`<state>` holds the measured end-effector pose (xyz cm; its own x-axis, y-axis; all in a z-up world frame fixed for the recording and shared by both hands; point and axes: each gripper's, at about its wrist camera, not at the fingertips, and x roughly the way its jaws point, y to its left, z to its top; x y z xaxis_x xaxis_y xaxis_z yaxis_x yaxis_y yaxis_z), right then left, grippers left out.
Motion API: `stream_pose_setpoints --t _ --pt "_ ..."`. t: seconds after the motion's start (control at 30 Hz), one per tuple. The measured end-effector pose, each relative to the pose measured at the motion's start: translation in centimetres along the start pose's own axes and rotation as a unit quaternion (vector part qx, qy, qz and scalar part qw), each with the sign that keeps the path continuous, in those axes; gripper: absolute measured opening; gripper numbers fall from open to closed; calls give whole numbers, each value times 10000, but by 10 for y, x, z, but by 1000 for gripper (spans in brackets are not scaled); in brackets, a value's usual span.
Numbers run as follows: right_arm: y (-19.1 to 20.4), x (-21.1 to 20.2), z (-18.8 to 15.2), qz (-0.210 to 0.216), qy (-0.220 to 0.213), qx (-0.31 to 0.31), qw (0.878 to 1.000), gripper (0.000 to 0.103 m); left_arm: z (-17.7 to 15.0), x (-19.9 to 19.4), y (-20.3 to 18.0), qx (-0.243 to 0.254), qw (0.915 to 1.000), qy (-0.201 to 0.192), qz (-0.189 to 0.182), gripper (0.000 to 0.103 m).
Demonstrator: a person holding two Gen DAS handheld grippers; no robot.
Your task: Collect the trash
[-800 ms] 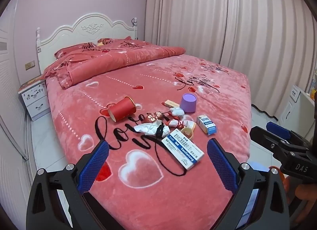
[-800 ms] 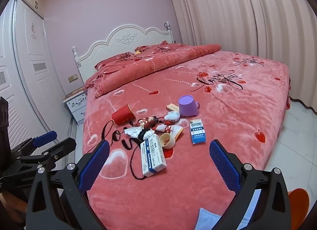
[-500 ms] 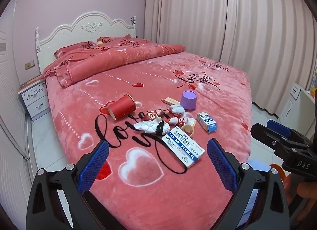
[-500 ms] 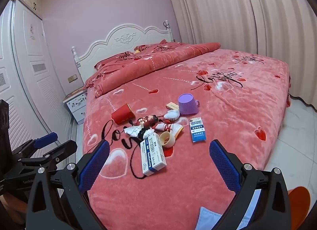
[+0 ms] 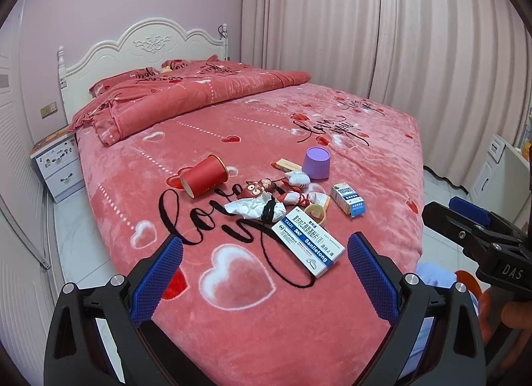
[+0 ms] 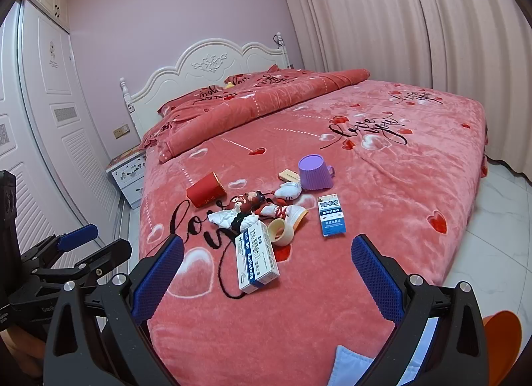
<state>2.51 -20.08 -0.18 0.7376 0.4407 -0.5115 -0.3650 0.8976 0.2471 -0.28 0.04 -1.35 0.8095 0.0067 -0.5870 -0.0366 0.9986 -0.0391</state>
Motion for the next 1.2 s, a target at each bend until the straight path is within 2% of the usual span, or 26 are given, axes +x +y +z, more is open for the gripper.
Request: stream_pose_setpoints --t 1.2 --pt "-1 7 -3 36 111 52 9999 98 -8 7 -1 85 9998 149 38 97"
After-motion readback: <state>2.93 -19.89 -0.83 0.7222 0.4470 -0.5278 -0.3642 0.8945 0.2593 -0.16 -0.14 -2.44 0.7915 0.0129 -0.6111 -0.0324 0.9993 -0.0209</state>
